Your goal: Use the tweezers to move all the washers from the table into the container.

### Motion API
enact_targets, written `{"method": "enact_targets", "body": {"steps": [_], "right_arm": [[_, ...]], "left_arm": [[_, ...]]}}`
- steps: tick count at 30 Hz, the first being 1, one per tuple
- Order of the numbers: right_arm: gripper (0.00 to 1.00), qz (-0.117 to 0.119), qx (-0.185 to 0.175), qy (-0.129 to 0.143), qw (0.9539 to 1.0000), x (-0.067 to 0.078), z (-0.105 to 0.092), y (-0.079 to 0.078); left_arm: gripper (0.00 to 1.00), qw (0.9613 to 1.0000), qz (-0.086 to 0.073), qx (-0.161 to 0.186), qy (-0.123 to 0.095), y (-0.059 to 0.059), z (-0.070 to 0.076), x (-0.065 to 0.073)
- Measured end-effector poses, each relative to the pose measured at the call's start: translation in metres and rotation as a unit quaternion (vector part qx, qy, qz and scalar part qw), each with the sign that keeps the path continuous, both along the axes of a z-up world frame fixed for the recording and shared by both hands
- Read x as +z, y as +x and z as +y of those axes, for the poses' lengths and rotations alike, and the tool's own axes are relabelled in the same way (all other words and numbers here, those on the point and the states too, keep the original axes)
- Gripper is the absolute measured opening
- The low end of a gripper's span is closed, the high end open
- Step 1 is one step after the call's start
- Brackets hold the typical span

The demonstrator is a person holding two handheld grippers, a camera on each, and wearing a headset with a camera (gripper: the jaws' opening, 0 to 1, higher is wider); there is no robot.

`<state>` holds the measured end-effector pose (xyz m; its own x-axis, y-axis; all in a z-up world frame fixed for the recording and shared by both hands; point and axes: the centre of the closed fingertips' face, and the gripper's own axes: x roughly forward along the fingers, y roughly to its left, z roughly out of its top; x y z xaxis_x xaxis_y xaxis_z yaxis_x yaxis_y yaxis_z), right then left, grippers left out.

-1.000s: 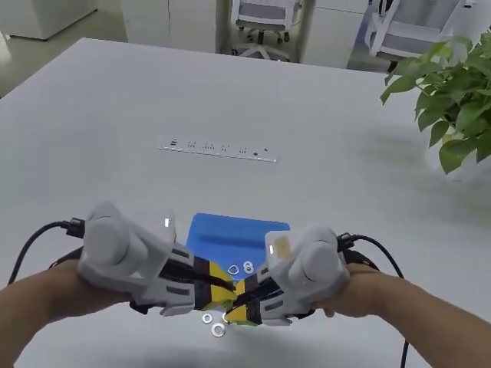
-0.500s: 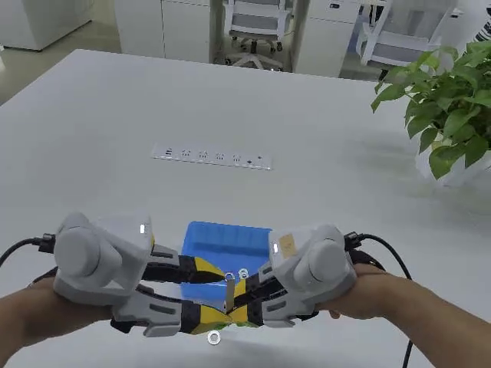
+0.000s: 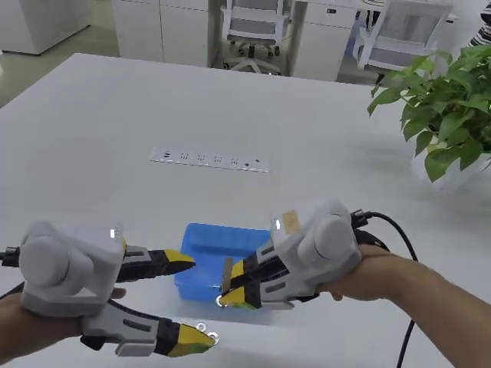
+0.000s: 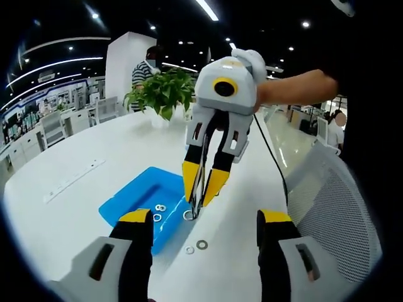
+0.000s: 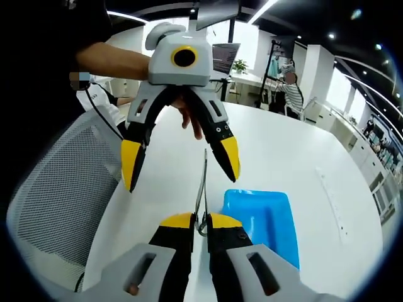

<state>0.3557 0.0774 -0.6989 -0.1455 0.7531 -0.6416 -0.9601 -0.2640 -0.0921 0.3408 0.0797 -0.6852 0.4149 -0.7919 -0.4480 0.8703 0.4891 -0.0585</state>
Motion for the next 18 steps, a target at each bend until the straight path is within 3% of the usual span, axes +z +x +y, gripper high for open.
{"method": "enact_targets", "body": {"steps": [5, 18], "right_arm": [[0.08, 0.002, -0.009, 0.009, 0.9999, 0.012, 0.005, 0.005], [0.08, -0.013, -0.024, 0.028, 0.9993, 0.029, 0.015, 0.025]], "left_arm": [[0.84, 0.9999, 0.000, 0.015, 0.005, -0.001, 0.007, 0.004], [0.91, 0.9993, 0.010, 0.034, 0.015, -0.007, 0.023, -0.005]]}}
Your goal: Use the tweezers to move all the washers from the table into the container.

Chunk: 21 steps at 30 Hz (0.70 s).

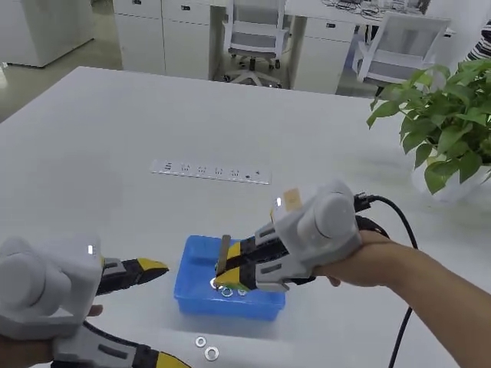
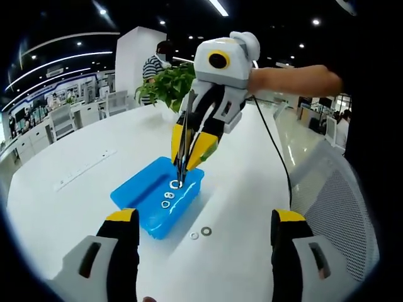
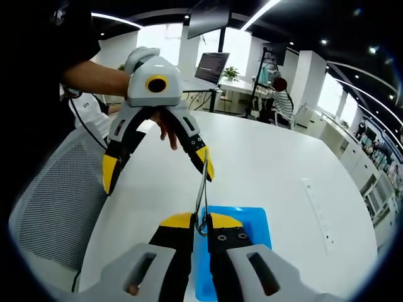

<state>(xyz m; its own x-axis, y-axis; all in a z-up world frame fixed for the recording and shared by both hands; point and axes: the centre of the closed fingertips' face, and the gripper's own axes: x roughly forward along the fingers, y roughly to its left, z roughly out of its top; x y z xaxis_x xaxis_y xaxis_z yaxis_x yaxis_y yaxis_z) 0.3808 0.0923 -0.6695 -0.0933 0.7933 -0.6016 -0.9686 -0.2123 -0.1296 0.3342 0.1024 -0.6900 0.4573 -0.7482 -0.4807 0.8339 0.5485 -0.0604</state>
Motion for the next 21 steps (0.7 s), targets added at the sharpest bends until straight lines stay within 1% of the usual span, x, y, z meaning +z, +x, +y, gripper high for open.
{"method": "enact_targets", "body": {"steps": [5, 9, 11, 13, 17, 21], "right_arm": [[0.08, -0.005, -0.009, 0.004, 0.9999, 0.001, 0.003, 0.010], [0.09, -0.012, -0.012, 0.007, 0.9998, -0.001, 0.006, 0.019], [0.09, -0.011, -0.014, 0.007, 0.9998, -0.002, 0.007, 0.021], [0.09, -0.015, -0.014, 0.009, 0.9998, -0.005, 0.009, 0.024], [0.09, -0.015, -0.012, 0.007, 0.9998, -0.011, 0.012, 0.029], [0.09, -0.020, -0.005, 0.006, 0.9998, -0.017, 0.016, 0.034]], "left_arm": [[0.94, 1.0000, 0.006, 0.004, 0.002, -0.002, 0.002, -0.002], [0.96, 1.0000, 0.007, 0.004, -0.001, -0.002, 0.003, -0.003], [0.97, 1.0000, 0.006, 0.006, 0.000, -0.001, 0.004, -0.004], [0.98, 0.9999, 0.009, 0.006, -0.001, -0.002, 0.005, -0.006], [0.99, 0.9999, 0.011, 0.006, -0.004, -0.002, 0.005, -0.007], [0.99, 0.9999, 0.008, 0.008, -0.004, -0.001, 0.006, -0.007]]}}
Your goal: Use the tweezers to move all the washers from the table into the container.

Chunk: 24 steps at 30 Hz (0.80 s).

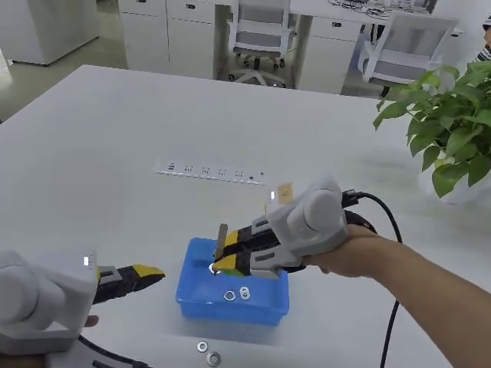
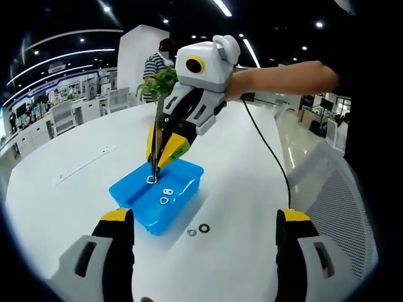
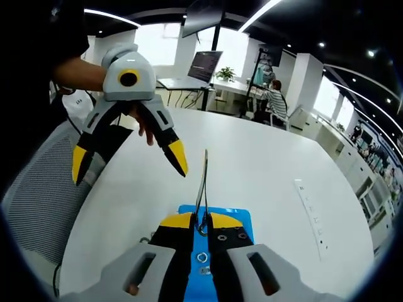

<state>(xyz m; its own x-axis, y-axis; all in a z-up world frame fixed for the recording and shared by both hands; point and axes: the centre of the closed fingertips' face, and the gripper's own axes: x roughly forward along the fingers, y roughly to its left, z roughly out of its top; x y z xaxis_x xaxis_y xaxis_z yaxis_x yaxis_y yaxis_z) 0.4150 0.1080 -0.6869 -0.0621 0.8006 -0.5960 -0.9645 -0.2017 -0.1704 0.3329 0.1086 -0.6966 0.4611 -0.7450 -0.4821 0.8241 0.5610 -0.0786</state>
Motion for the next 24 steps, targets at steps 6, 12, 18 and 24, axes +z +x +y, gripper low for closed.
{"method": "enact_targets", "body": {"steps": [6, 12, 18, 24], "right_arm": [[0.09, -0.004, 0.011, -0.003, 0.9999, -0.009, 0.005, 0.005], [0.09, -0.005, 0.019, -0.007, 0.9998, -0.019, 0.008, 0.008], [0.09, 0.002, 0.022, -0.014, 0.9997, -0.032, 0.009, 0.012], [0.09, 0.009, 0.022, -0.018, 0.9996, -0.040, 0.011, 0.015]], "left_arm": [[0.99, 1.0000, -0.001, 0.005, 0.000, 0.003, 0.004, -0.001], [0.98, 0.9999, -0.007, 0.009, -0.001, 0.007, 0.004, 0.004], [0.96, 0.9999, -0.011, 0.010, -0.002, 0.014, 0.002, 0.008], [0.90, 0.9997, -0.022, 0.012, -0.002, 0.021, 0.002, 0.013]]}}
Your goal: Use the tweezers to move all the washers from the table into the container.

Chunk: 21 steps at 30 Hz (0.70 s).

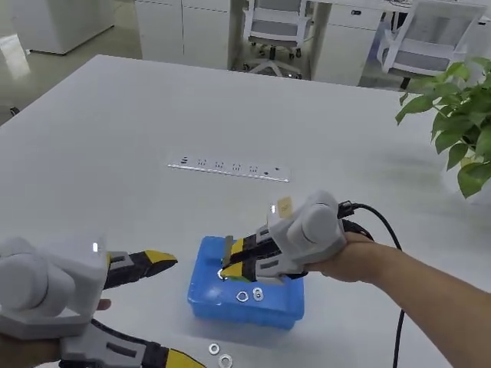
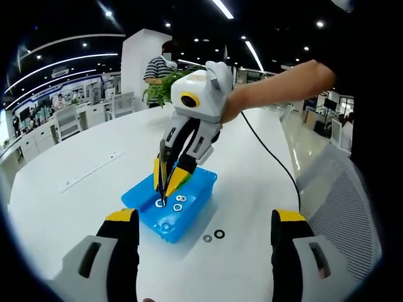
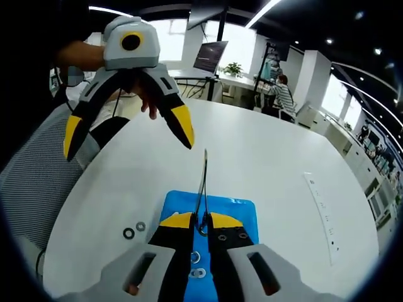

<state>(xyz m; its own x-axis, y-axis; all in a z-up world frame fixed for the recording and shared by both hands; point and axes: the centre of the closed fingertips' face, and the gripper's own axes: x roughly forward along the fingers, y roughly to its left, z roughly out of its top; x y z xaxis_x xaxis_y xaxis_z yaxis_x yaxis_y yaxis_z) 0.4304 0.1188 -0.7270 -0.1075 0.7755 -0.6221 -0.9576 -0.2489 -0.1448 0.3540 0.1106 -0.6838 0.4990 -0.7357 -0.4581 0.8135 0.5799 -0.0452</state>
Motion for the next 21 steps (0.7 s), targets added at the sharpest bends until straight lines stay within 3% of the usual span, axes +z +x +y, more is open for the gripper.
{"method": "enact_targets", "body": {"steps": [12, 21], "right_arm": [[0.09, 0.012, 0.002, -0.007, 0.9999, -0.014, 0.002, 0.003], [0.09, 0.022, -0.001, -0.011, 0.9997, -0.024, -0.001, 0.004]], "left_arm": [[0.85, 0.9999, -0.013, 0.003, 0.001, 0.021, -0.004, 0.008], [0.65, 0.9996, -0.026, 0.001, 0.010, 0.039, -0.004, 0.008]]}}
